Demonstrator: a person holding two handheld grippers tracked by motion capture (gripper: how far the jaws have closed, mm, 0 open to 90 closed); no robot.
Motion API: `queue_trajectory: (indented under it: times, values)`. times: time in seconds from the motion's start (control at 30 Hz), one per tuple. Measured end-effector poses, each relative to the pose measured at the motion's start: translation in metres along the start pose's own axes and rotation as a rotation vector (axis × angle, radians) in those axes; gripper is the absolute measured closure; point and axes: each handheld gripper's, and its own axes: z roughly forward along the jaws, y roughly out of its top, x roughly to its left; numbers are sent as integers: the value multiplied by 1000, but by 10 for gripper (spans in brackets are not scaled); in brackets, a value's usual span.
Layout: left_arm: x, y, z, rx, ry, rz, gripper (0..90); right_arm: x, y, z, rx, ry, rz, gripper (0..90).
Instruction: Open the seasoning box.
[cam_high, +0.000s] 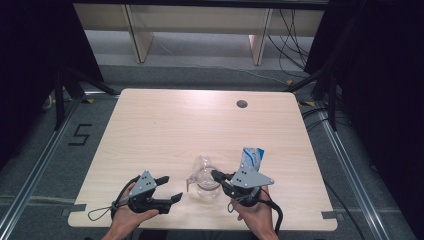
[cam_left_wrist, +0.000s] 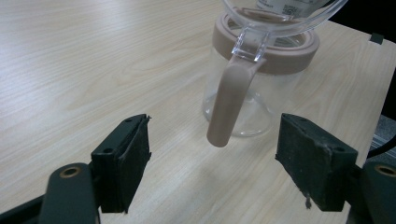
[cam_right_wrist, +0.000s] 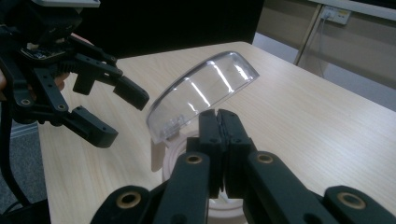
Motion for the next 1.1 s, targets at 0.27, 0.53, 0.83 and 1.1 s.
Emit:
queue_trajectory:
  times: [0.27, 0.53, 0.83, 1.1]
  values:
    - [1, -7, 1, 39, 11, -4, 243, 3, 5, 1, 2, 16, -2, 891]
    - [3, -9, -3, 43, 16, -2, 233, 8, 10, 7, -4, 36, -12, 891]
    - [4, -10, -4, 37, 16, -7, 232, 15, 13, 14, -13, 52, -33, 888]
    - [4, -10, -4, 37, 18, -11, 231, 20, 13, 18, -2, 77, -44, 884]
